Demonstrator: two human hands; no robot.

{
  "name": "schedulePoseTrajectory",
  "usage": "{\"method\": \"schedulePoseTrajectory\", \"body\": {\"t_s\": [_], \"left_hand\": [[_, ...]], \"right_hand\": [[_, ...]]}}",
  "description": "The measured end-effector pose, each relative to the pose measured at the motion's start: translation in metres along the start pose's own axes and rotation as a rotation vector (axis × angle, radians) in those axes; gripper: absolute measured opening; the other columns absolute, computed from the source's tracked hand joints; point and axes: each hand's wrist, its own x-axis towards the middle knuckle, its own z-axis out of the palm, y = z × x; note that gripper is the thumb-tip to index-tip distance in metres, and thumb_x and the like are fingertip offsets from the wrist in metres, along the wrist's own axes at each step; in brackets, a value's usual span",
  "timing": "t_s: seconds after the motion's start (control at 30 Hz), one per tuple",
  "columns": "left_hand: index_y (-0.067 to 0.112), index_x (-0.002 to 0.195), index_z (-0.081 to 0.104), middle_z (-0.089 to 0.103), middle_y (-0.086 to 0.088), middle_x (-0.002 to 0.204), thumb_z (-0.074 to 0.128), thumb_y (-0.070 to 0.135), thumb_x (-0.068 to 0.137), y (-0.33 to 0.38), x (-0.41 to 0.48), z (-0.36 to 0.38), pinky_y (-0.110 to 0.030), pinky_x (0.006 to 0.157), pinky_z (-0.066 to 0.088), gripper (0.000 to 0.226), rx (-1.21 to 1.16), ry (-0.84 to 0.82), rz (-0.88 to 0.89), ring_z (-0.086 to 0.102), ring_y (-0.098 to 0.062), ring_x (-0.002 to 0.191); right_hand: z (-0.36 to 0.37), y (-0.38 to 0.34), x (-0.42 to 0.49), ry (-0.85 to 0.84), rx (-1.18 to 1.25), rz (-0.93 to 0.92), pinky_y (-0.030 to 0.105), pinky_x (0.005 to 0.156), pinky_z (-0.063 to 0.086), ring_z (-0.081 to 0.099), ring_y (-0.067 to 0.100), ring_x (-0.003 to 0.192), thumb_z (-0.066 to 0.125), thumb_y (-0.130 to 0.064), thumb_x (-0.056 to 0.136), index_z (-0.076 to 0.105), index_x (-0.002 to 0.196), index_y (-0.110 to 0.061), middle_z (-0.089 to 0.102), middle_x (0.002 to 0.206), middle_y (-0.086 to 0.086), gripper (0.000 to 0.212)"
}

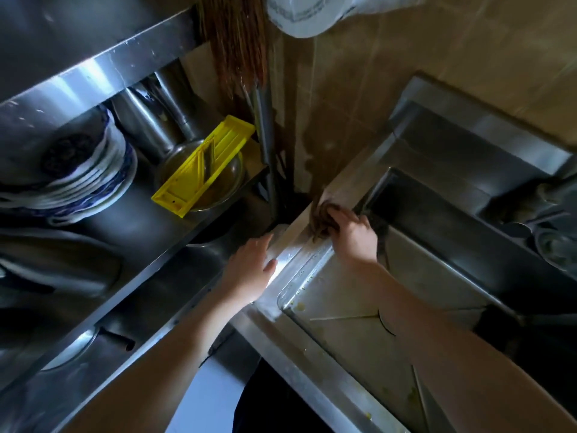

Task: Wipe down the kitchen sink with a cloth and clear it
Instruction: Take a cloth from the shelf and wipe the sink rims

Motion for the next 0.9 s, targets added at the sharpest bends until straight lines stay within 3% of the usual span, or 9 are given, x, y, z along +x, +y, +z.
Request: {"method": "schedulePoseTrajectory", "body": {"t_s": [0.23, 0.37, 0.5, 0.57, 0.67, 0.83, 0.9], "left_hand": [[0.016, 0.138, 0.040, 0.049, -0.008, 0.133, 0.050, 0.025, 0.093, -0.022, -0.035, 0.006, -0.037, 0.097, 0.042, 0.047, -0.015, 0.078, -0.039, 0.049, -0.025, 0.119], [0.013, 0.135, 0.043, 0.050, -0.009, 0.131, 0.051, 0.024, 0.093, -0.032, -0.052, 0.010, -0.035, 0.096, 0.041, 0.044, -0.056, 0.123, -0.068, 0.051, -0.025, 0.118], [0.014, 0.135, 0.043, 0.050, -0.010, 0.131, 0.050, 0.026, 0.093, -0.042, -0.063, 0.009, -0.036, 0.094, 0.042, 0.045, -0.060, 0.124, -0.099, 0.052, -0.025, 0.116], [0.014, 0.135, 0.043, 0.050, -0.010, 0.132, 0.049, 0.027, 0.094, -0.046, -0.065, 0.007, -0.036, 0.094, 0.043, 0.044, -0.051, 0.121, -0.101, 0.052, -0.025, 0.116], [0.014, 0.135, 0.044, 0.049, -0.009, 0.133, 0.048, 0.027, 0.094, -0.050, -0.066, 0.004, -0.036, 0.093, 0.044, 0.043, -0.063, 0.120, -0.099, 0.052, -0.025, 0.116], [0.016, 0.135, 0.043, 0.047, -0.007, 0.136, 0.048, 0.027, 0.095, -0.052, -0.063, -0.005, -0.037, 0.097, 0.044, 0.043, -0.078, 0.104, -0.057, 0.049, -0.023, 0.120], [0.016, 0.136, 0.043, 0.046, -0.006, 0.137, 0.047, 0.027, 0.095, -0.052, -0.062, -0.007, -0.038, 0.098, 0.043, 0.042, -0.068, 0.085, -0.033, 0.048, -0.023, 0.122]], "right_hand": [[0.006, -0.026, -0.041, -0.050, -0.023, -0.164, 0.037, 0.075, 0.052, 0.055, 0.035, 0.099, 0.061, -0.007, 0.079, 0.059, 0.124, -0.026, 0.057, 0.132, 0.002, 0.049], [0.010, -0.044, -0.076, -0.002, -0.006, -0.341, 0.042, 0.068, 0.059, 0.067, 0.032, 0.088, 0.078, -0.001, 0.067, 0.071, 0.107, -0.020, 0.070, 0.111, 0.004, 0.045], [0.017, -0.058, -0.099, -0.026, -0.058, -0.481, 0.042, 0.070, 0.059, 0.068, 0.029, 0.086, 0.083, -0.013, 0.058, 0.072, 0.103, -0.020, 0.071, 0.102, 0.003, 0.047], [0.018, -0.057, -0.101, -0.031, -0.121, -0.502, 0.044, 0.078, 0.056, 0.067, 0.031, 0.090, 0.077, -0.020, 0.064, 0.071, 0.108, -0.020, 0.070, 0.106, 0.004, 0.044], [0.017, -0.054, -0.095, -0.027, -0.153, -0.510, 0.047, 0.086, 0.052, 0.066, 0.031, 0.097, 0.081, -0.012, 0.063, 0.070, 0.111, -0.021, 0.069, 0.111, 0.003, 0.050], [0.006, -0.060, -0.088, -0.142, -0.028, -0.498, 0.044, 0.069, 0.059, 0.065, 0.033, 0.093, 0.072, 0.008, 0.069, 0.070, 0.110, -0.016, 0.068, 0.113, 0.008, 0.047], [-0.003, -0.066, -0.080, -0.266, 0.009, -0.436, 0.037, 0.077, 0.057, 0.061, 0.026, 0.098, 0.064, 0.008, 0.076, 0.067, 0.115, -0.019, 0.064, 0.118, 0.003, 0.048]]}}
